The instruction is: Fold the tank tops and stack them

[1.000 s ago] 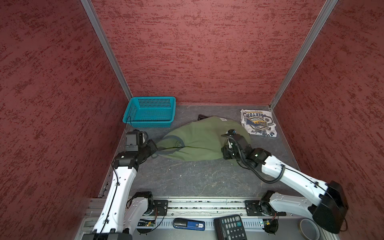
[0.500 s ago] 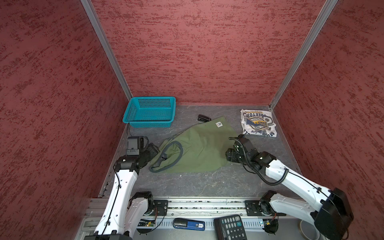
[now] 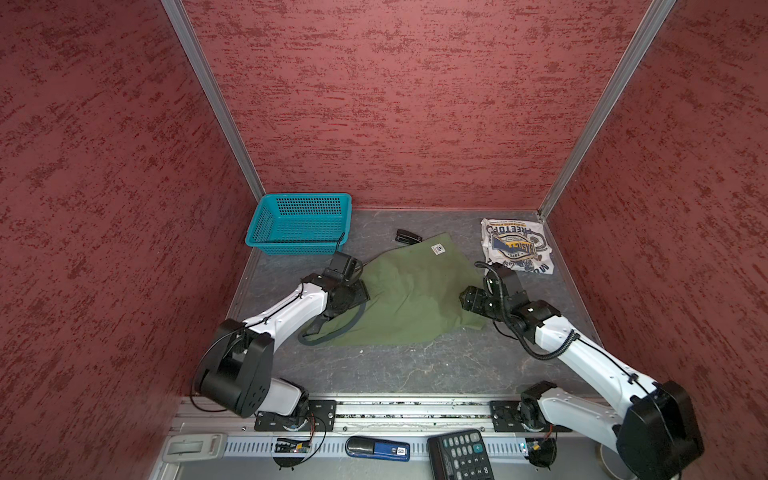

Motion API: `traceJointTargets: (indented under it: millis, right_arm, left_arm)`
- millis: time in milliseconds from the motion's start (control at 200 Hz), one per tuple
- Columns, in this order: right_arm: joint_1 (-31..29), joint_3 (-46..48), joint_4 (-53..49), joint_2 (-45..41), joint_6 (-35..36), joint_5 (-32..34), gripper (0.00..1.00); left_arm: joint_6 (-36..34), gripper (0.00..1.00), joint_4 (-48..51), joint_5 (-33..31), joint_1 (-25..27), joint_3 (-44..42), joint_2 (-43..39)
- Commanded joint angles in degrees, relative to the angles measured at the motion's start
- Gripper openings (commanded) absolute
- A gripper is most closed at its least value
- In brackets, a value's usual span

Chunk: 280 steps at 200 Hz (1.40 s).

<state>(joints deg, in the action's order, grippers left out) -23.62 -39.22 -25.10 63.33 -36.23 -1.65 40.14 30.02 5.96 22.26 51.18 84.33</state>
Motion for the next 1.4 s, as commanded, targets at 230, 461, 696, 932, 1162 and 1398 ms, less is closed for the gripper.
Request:
traceJointTargets:
  millis: [230, 461, 696, 932, 1162, 1398]
  right_arm:
    - [0.0, 1.1, 5.2, 2.4, -0.8, -3.2, 0.8]
    - [0.1, -0.7, 5.1, 4.9, 0.7, -1.8, 0.81]
    - [4.5, -8.9, 5.5, 11.9, 5.4, 0.5, 0.83]
    - [11.6, -25.1, 5.5, 33.3, 10.7, -1.4, 0.8]
    - [14.8, -40.2, 1.6, 49.4, 15.0, 0.0, 0.71]
    - [15.1, -50.5, -2.1, 58.4, 17.6, -3.2, 0.65]
  left_arm:
    - [-0.7, 0.57, -10.7, 1.5, -0.4, 4.9, 12.6]
    - [-0.8, 0.42, -10.6, 0.6, -0.5, 6.4, 17.1]
    - [-1.2, 0.18, -10.5, -0.2, -0.5, 4.5, 12.7]
    - [-1.2, 0.03, -9.9, 0.3, 0.7, 2.7, 7.8]
    - [-1.3, 0.03, -9.2, 0.1, 1.2, -0.6, 1.3]
    - [-1.3, 0.03, -9.2, 0.3, 1.2, -1.9, -0.1]
